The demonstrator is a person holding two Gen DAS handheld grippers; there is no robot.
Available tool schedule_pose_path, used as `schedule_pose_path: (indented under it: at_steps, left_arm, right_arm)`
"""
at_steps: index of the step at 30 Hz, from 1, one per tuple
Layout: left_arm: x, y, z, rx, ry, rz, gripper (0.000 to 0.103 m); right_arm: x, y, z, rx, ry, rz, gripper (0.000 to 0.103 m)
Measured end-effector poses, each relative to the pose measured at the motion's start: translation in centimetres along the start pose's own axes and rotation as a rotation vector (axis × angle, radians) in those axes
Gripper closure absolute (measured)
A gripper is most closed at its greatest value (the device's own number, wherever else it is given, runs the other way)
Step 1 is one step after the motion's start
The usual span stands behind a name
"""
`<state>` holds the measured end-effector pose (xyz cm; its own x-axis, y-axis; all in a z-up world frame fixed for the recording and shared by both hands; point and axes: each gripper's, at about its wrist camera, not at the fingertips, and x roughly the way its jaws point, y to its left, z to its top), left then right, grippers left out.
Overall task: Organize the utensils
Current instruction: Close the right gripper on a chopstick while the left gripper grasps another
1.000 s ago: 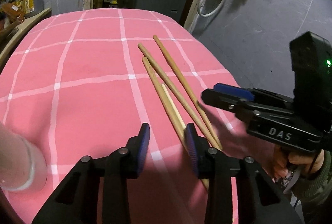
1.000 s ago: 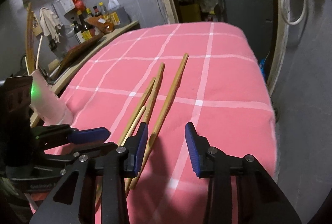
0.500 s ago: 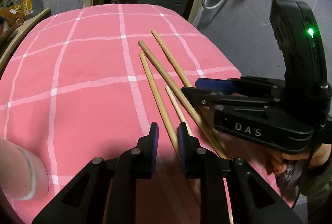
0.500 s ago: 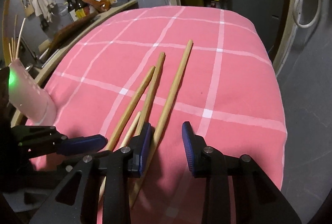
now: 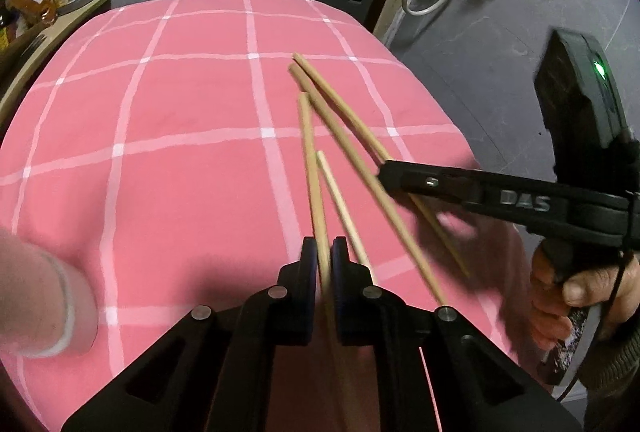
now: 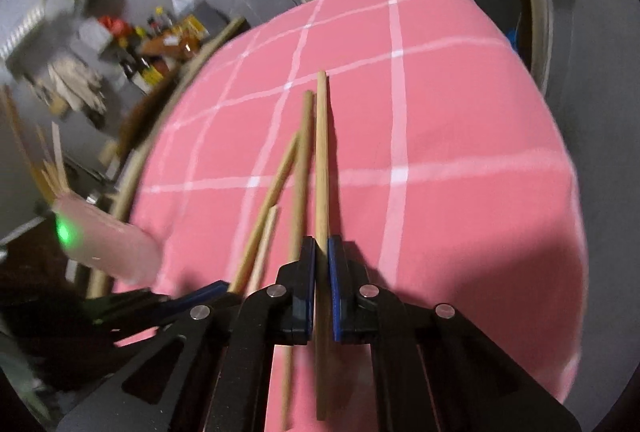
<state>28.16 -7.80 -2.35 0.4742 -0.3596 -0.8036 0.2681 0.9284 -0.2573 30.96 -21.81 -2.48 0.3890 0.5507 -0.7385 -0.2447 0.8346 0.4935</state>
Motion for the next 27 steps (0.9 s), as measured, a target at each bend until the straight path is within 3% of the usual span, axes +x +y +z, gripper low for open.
schedule_pose_path:
  at_steps: [5,12,22,27]
  left_arm:
    - [-1.3,0.5,-1.2,-0.005,-0.014,-0.019,0.099]
    - [-4.1,0.6,-2.6,0.006,-0.070,-0.062,0.099]
    - [-7.6,2.7,-4.7,-0.051,-0.138,0.009,0.099]
    - [-8.1,3.8,-5.5,-0.094,-0.126,0.053,0.099]
  right_arm:
    - [-2.5,-0.3,-2.9,0.060,-0.091,0.087,0.098]
    - [-5.4,2.1,-6.2,0.011,-0.250,0.132,0.098]
    - [-5.7,3.9,-7.9,-0.050,-0.219,0.075,0.098]
    - [-4.3,5.2,-8.8,-0.095,-0.157,0.047,0.098]
